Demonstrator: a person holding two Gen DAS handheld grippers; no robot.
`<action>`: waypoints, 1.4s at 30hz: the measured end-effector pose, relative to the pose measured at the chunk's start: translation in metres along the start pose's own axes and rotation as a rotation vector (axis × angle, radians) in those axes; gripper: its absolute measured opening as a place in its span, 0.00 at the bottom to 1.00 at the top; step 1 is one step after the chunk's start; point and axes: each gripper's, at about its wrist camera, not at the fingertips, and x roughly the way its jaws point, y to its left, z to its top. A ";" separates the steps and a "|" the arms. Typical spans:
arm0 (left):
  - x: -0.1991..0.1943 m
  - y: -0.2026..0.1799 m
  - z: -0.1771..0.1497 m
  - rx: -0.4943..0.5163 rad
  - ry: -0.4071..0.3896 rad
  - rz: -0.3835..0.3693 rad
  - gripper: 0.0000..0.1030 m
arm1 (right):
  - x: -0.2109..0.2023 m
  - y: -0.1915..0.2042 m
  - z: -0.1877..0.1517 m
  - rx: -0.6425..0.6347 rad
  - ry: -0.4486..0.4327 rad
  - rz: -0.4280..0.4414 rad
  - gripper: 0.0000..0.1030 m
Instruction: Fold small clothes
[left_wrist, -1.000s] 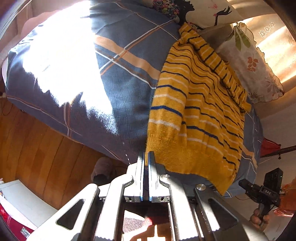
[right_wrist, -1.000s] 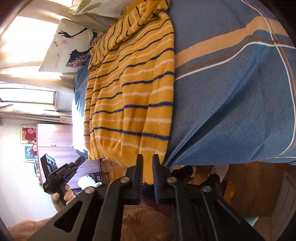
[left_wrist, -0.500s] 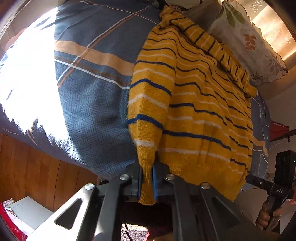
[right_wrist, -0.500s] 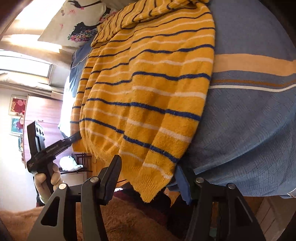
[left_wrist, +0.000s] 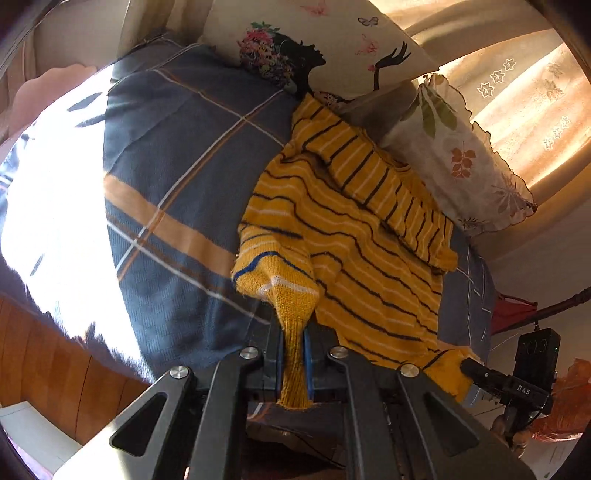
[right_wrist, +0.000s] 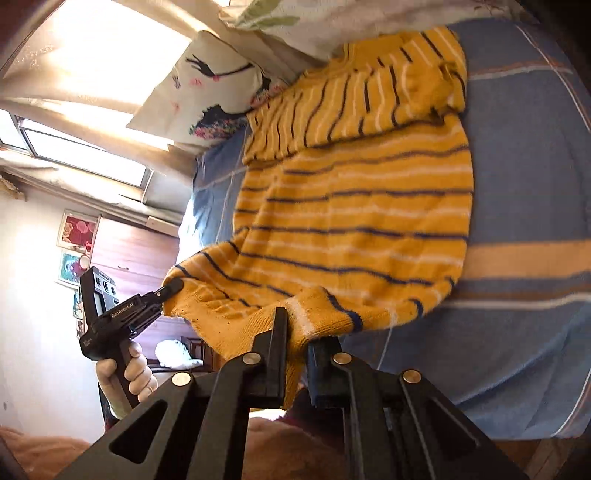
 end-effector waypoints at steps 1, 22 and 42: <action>0.004 -0.006 0.015 0.017 -0.009 -0.002 0.08 | 0.000 0.003 0.012 -0.002 -0.021 -0.003 0.08; 0.177 -0.081 0.258 0.216 0.005 -0.143 0.38 | 0.094 -0.084 0.268 0.261 -0.227 -0.425 0.09; 0.191 -0.026 0.225 0.228 0.050 -0.045 0.67 | 0.015 -0.104 0.212 0.267 -0.306 -0.374 0.74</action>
